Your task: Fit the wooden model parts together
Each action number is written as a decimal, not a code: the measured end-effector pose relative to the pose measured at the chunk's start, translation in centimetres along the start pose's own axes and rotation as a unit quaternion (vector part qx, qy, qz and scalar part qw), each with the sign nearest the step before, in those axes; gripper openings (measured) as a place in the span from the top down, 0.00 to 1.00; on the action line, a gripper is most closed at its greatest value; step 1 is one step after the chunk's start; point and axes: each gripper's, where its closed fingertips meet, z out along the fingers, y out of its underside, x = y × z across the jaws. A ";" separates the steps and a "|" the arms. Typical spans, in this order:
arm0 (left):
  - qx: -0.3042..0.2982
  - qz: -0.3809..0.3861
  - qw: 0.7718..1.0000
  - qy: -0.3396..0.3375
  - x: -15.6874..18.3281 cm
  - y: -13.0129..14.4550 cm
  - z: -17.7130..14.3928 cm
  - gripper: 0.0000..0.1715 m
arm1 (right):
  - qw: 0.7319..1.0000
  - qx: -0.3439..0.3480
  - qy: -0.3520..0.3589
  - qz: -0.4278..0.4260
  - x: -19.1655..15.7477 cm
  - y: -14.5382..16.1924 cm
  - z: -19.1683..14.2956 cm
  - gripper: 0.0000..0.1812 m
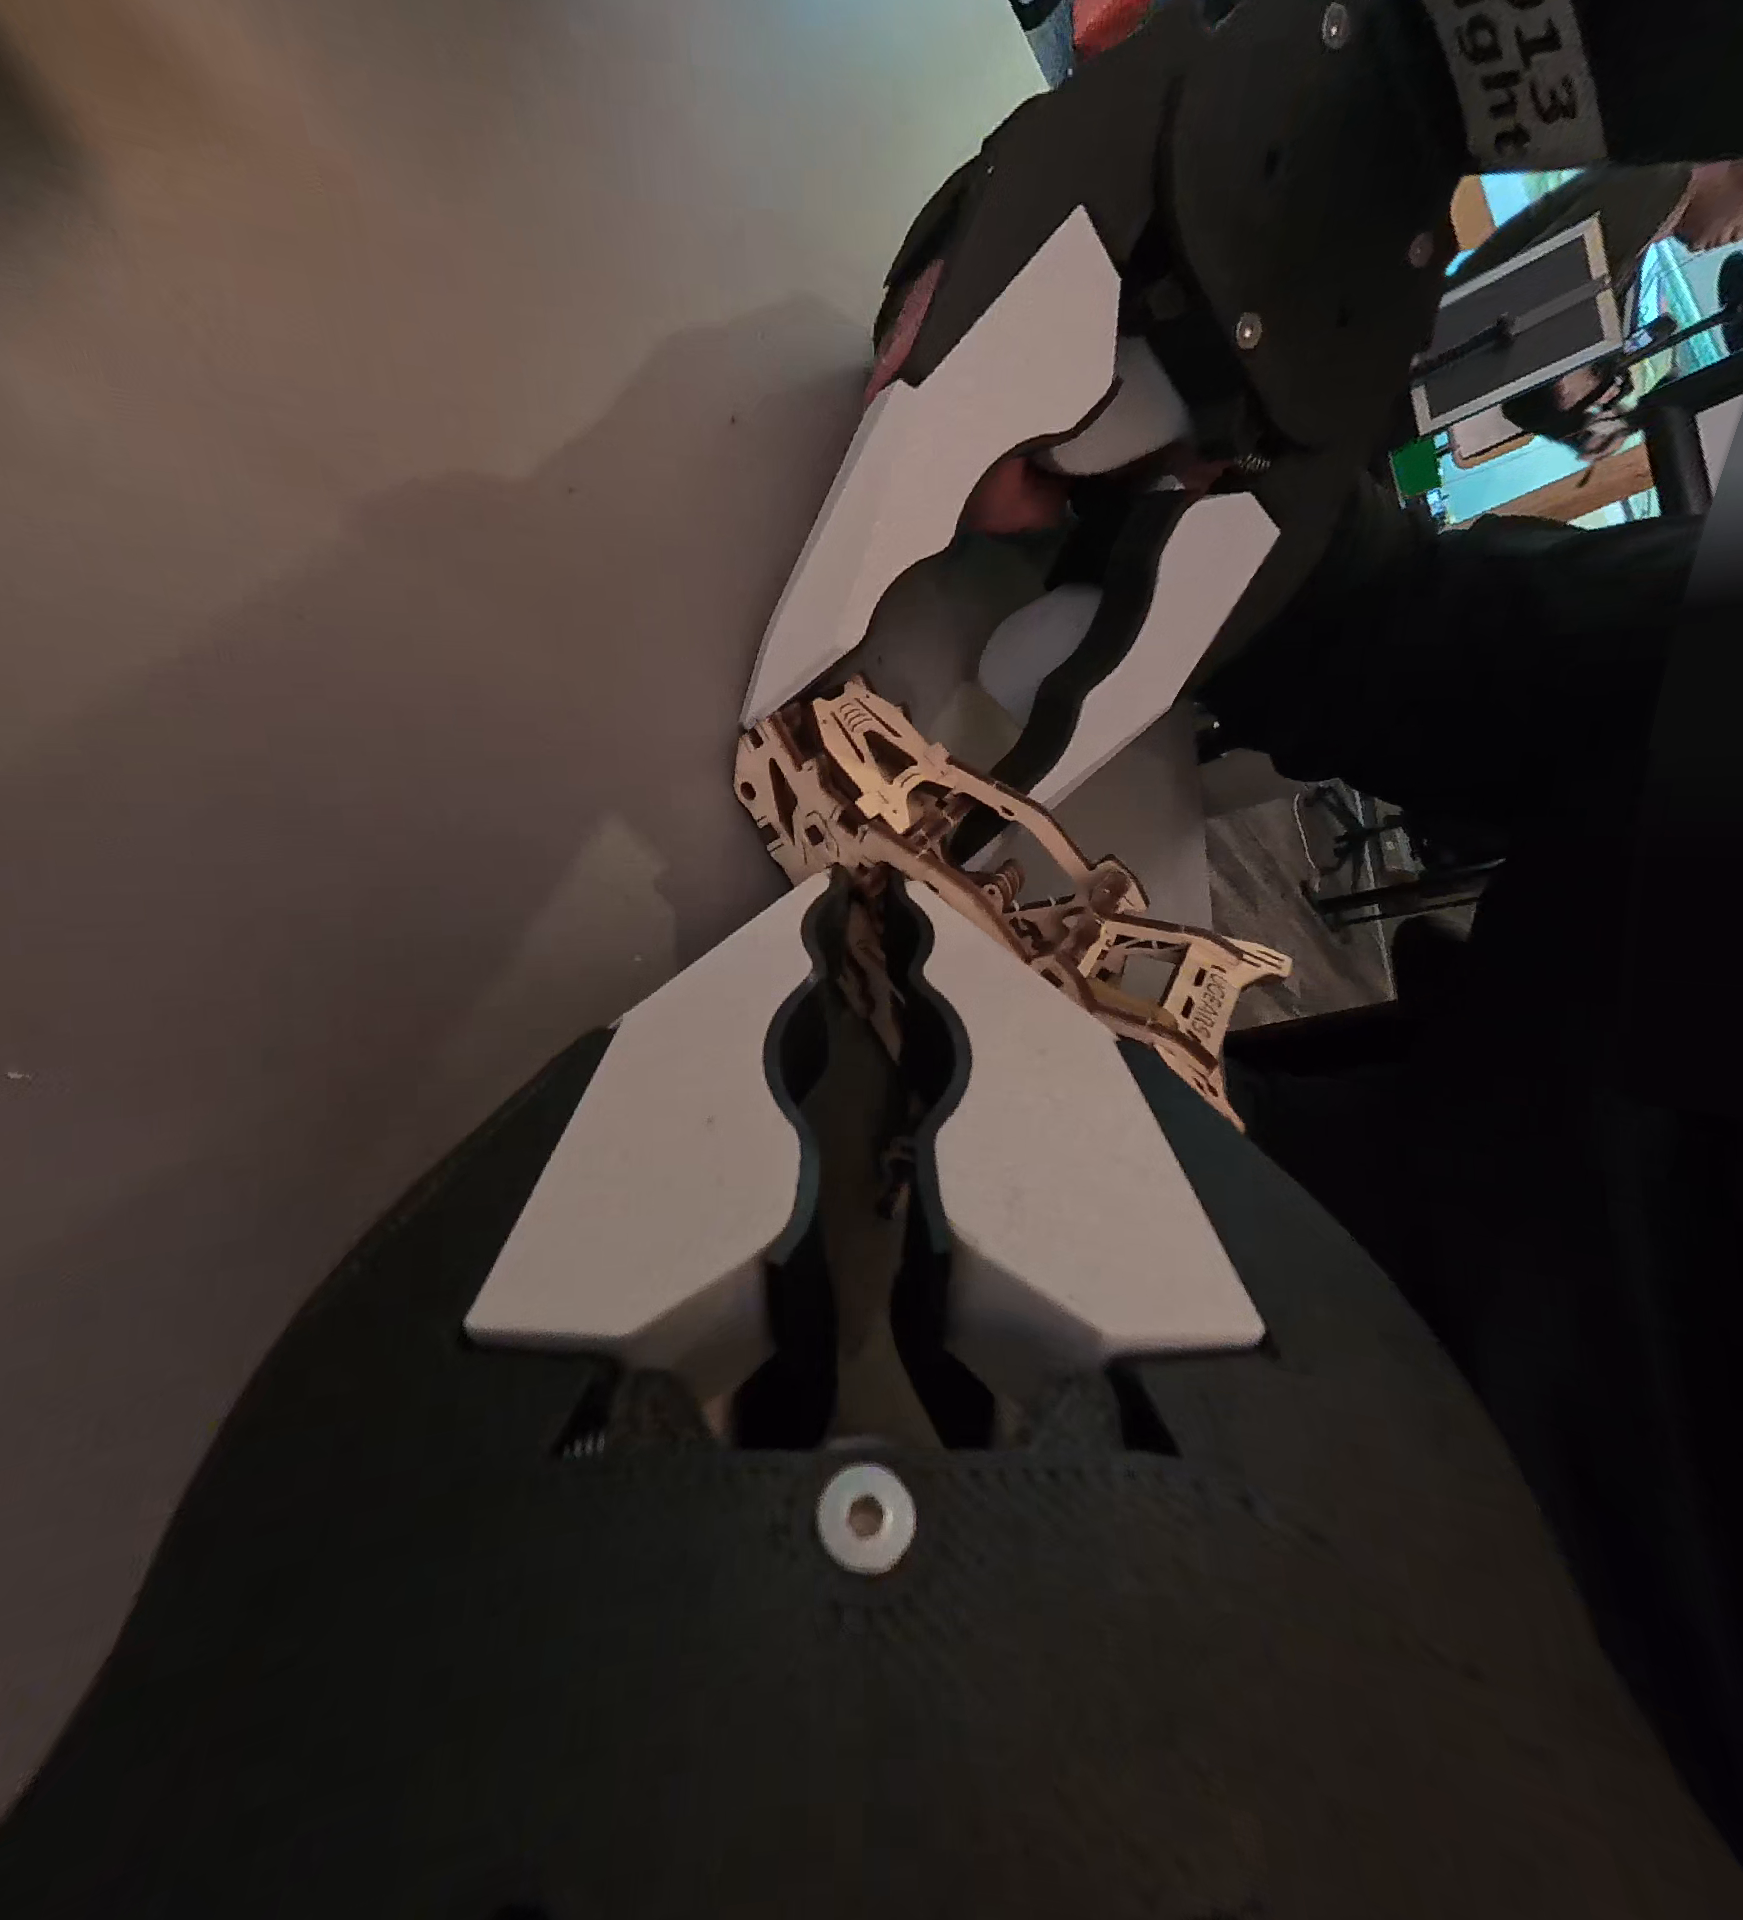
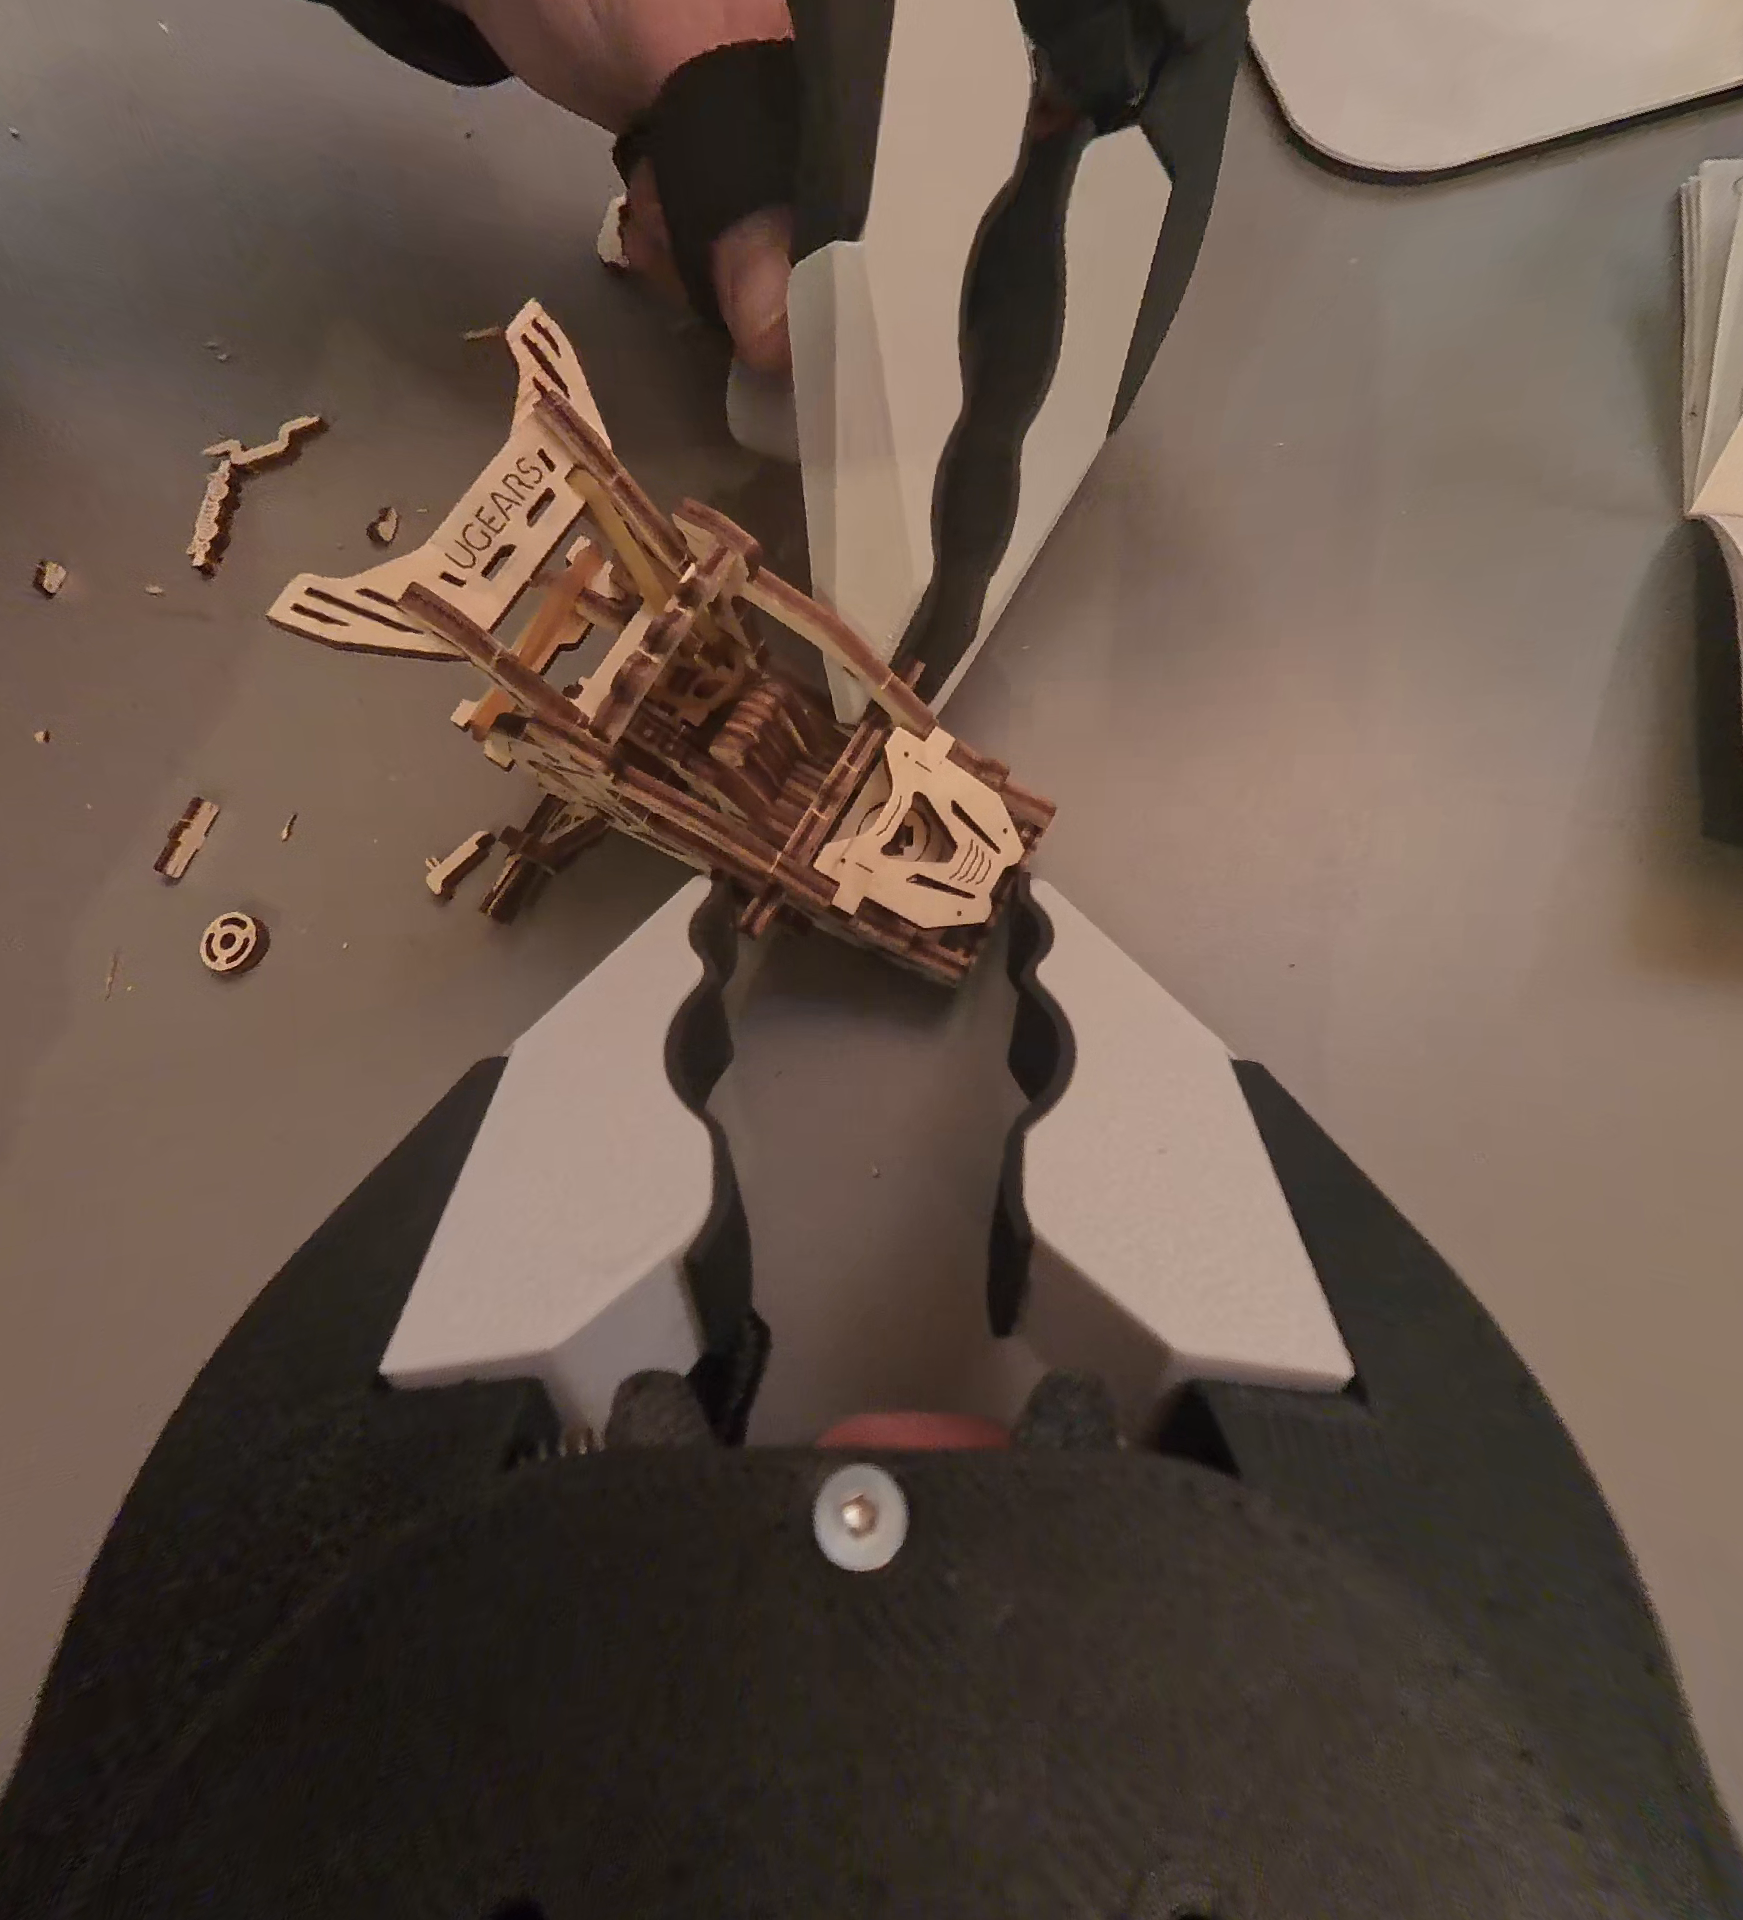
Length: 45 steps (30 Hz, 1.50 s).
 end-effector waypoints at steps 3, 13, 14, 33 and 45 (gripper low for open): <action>0.001 -0.007 1.000 0.003 0.0 -0.1 0.0 0.99 | 1.000 0.000 0.004 -0.003 0.0 0.0 0.0 0.72; 0.018 -0.062 0.998 0.015 -0.4 -0.6 0.0 0.99 | 1.000 -0.001 0.018 -0.007 0.4 0.0 -0.1 0.72; 0.024 -0.072 0.997 0.018 -0.5 -0.7 0.0 0.99 | 1.000 0.000 0.023 -0.007 0.4 0.0 -0.1 0.72; 0.032 -0.058 0.998 0.013 -0.4 -0.5 -0.4 0.99 | 1.000 0.002 0.014 0.008 0.4 0.0 0.0 0.73; 0.025 -0.096 0.994 0.038 -0.6 -0.6 -0.2 0.99 | 1.000 0.002 0.023 0.001 0.5 0.0 0.0 0.73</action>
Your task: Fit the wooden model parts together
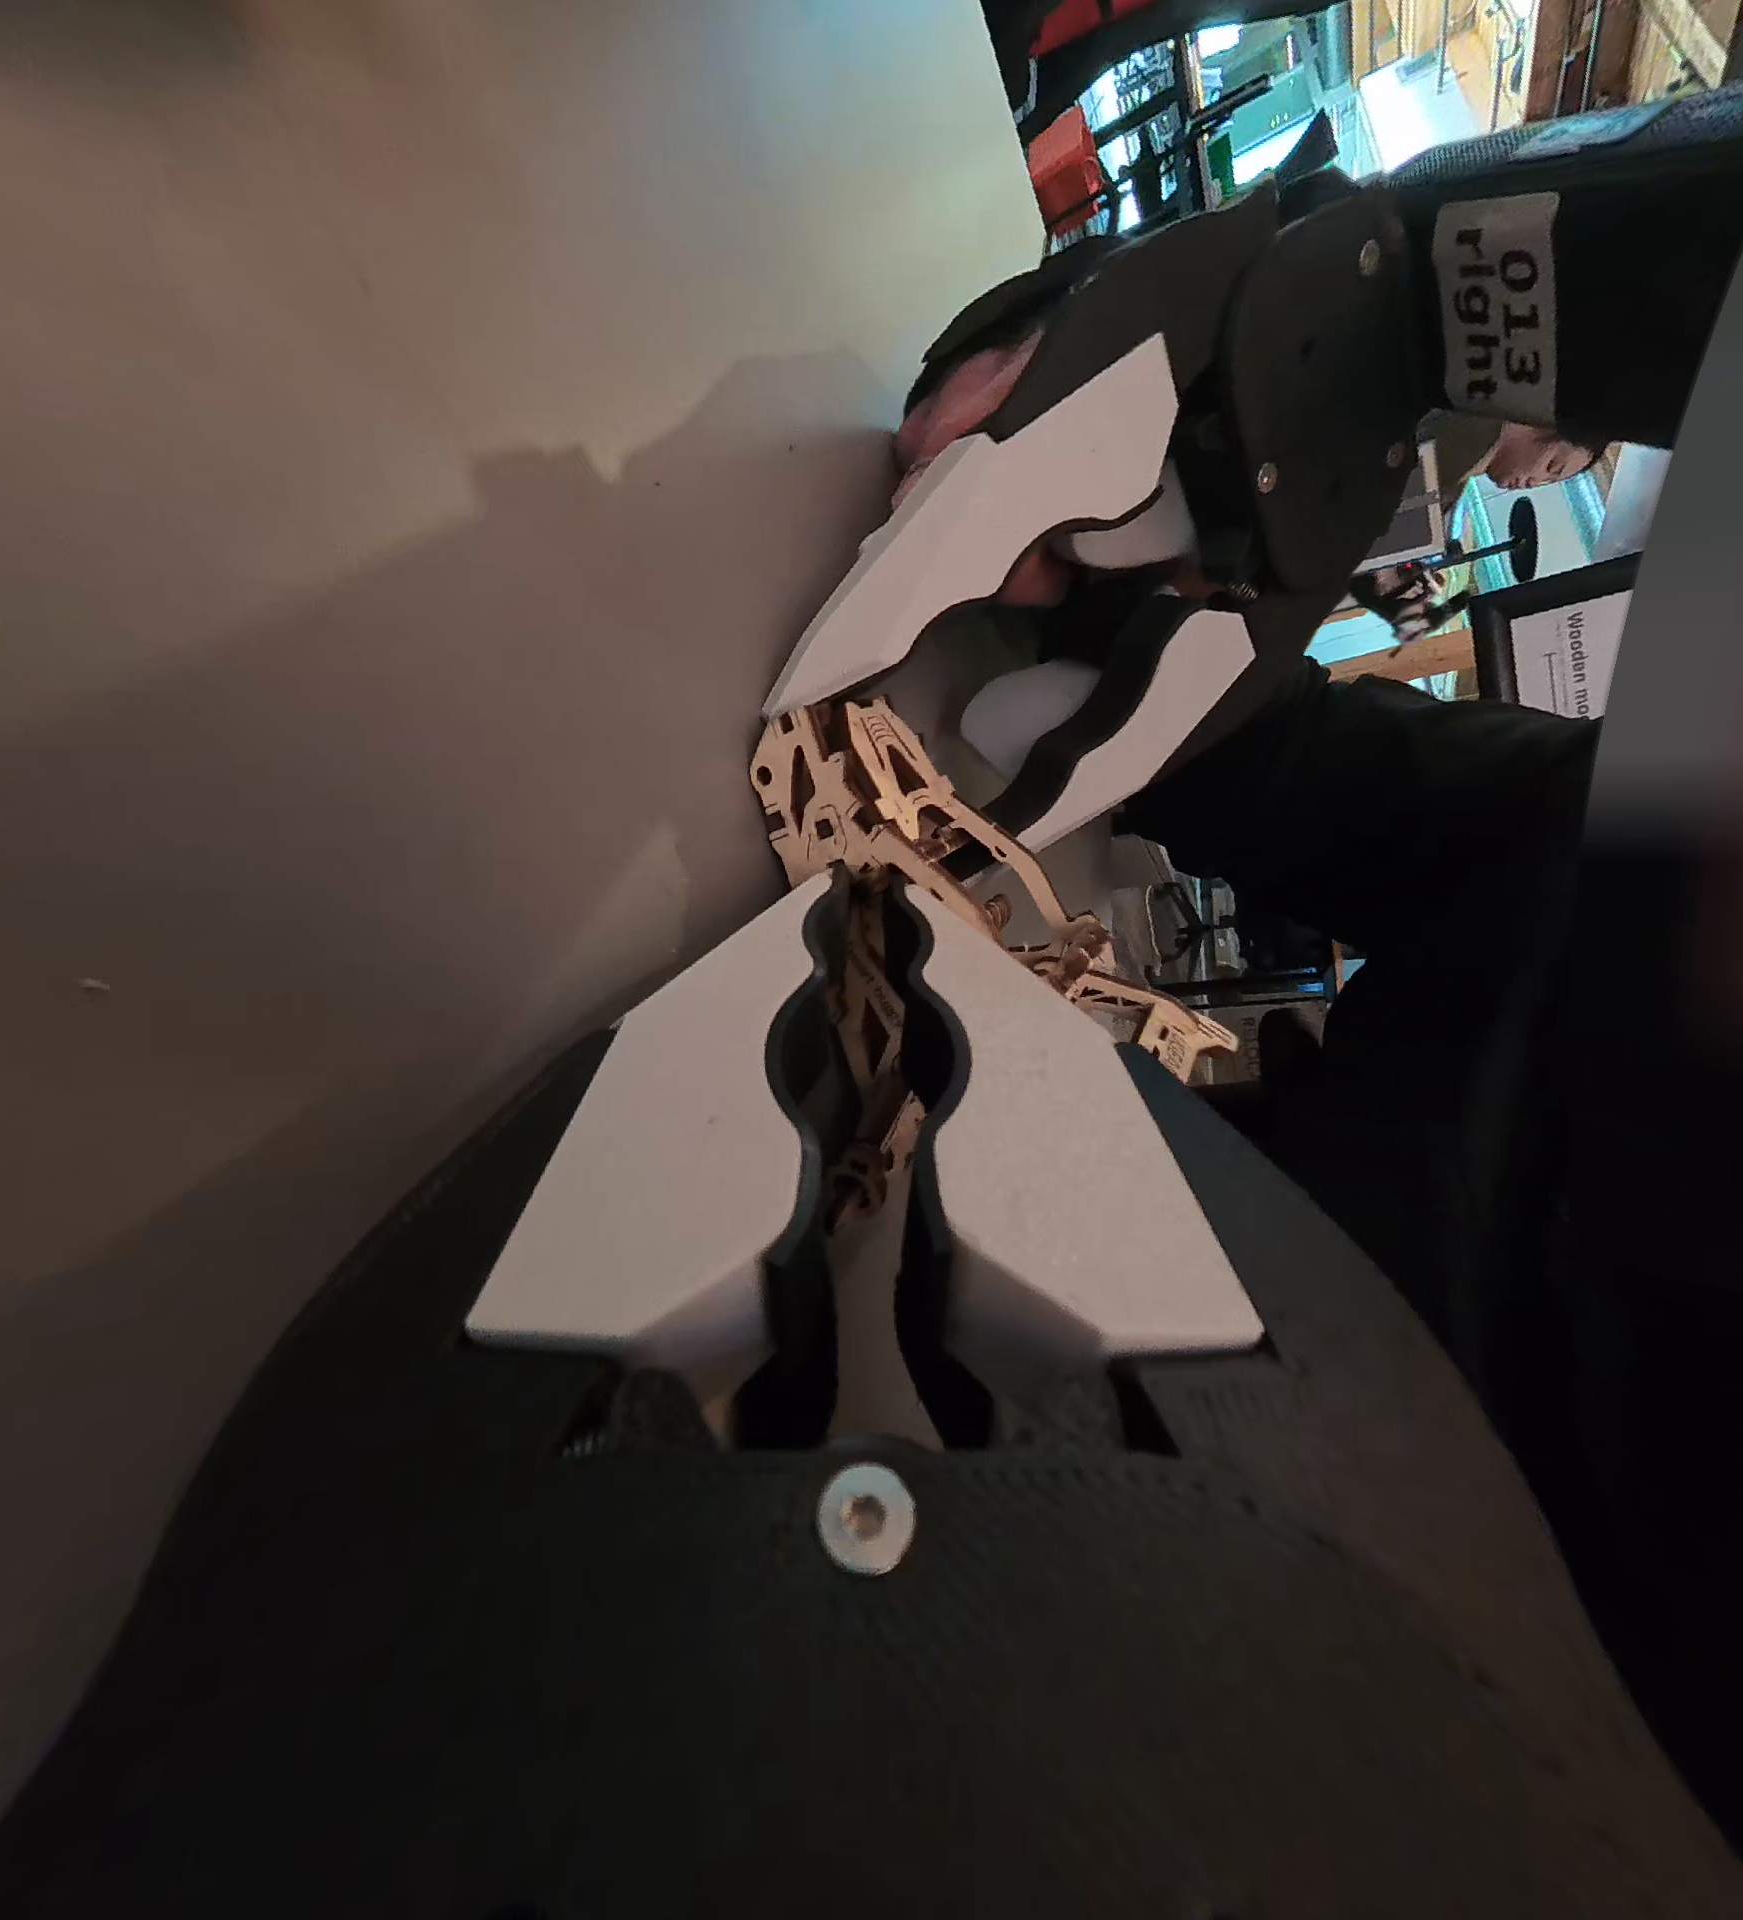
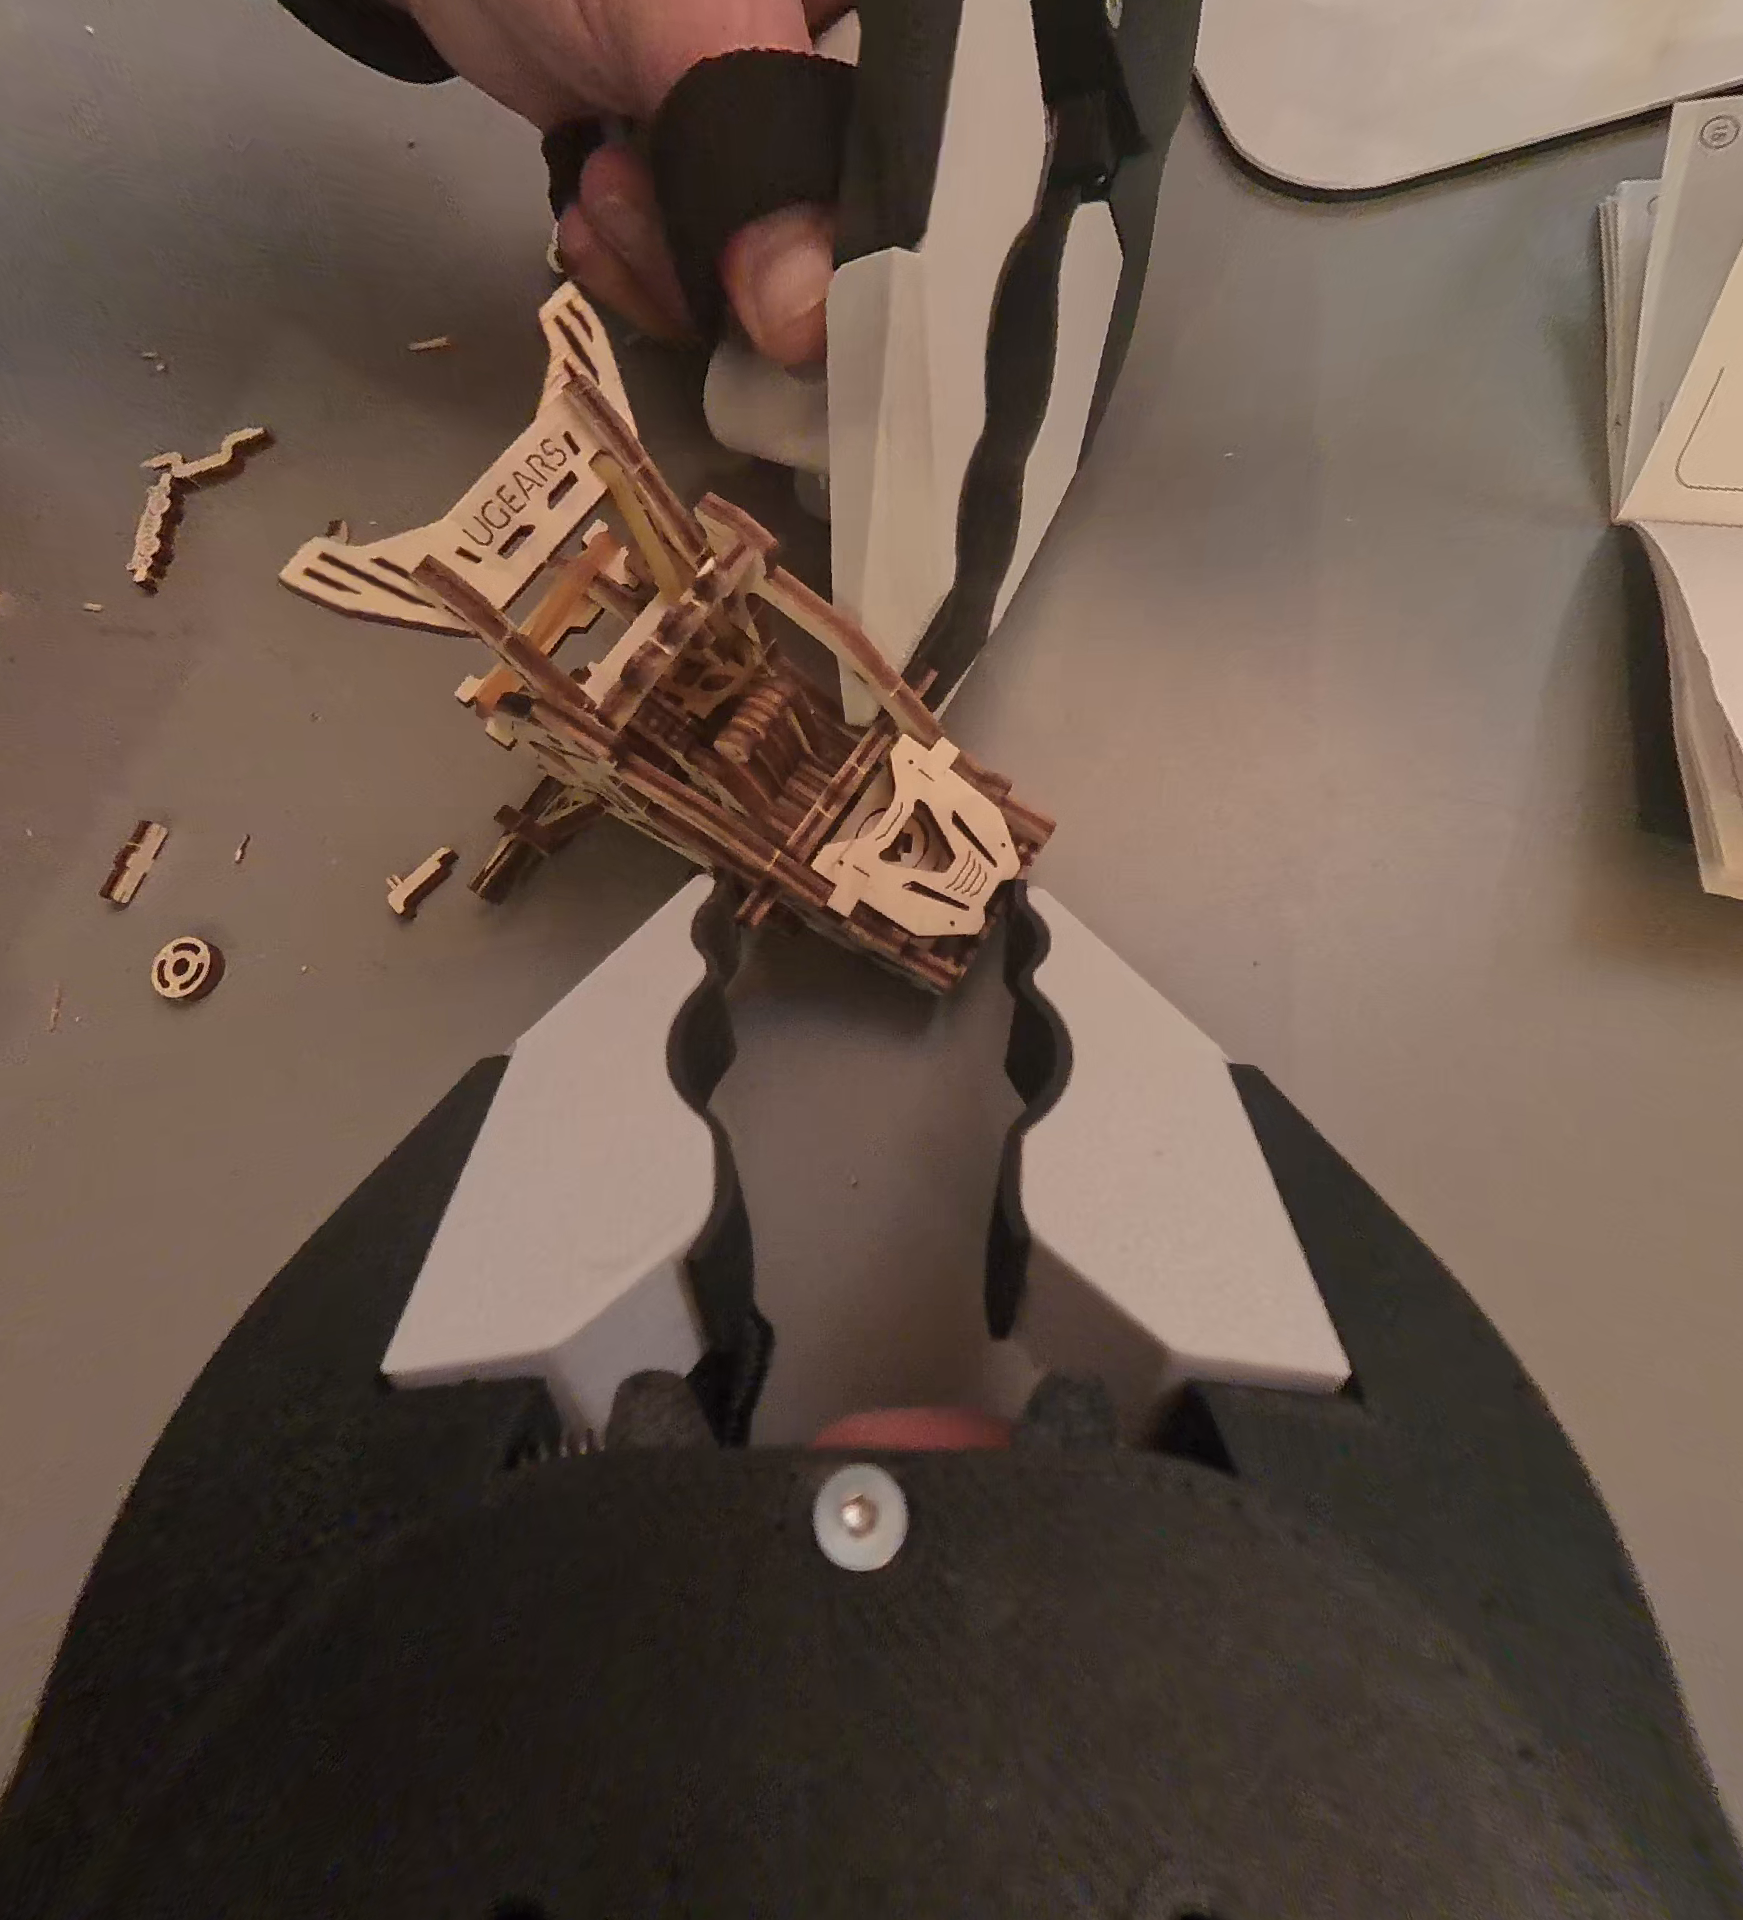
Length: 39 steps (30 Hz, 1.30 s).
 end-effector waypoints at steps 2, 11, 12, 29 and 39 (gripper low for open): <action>0.001 -0.004 1.000 0.001 0.0 -0.1 0.0 0.99 | 1.000 0.000 0.003 -0.001 0.0 0.0 0.0 0.73; -0.007 -0.012 1.000 -0.009 -0.1 -0.2 0.1 0.99 | 1.000 -0.001 0.006 -0.007 0.0 0.0 0.0 0.73; -0.007 -0.013 1.000 -0.011 -0.1 -0.2 0.1 0.99 | 1.000 -0.001 0.006 -0.007 0.0 0.0 0.0 0.73; -0.011 0.090 0.996 -0.015 0.4 -0.1 -0.7 0.98 | 1.000 0.002 0.002 0.010 0.2 -0.1 0.1 0.74; -0.025 0.107 0.993 -0.031 0.1 0.1 -0.4 0.98 | 1.000 0.000 -0.003 0.011 0.1 0.0 0.1 0.74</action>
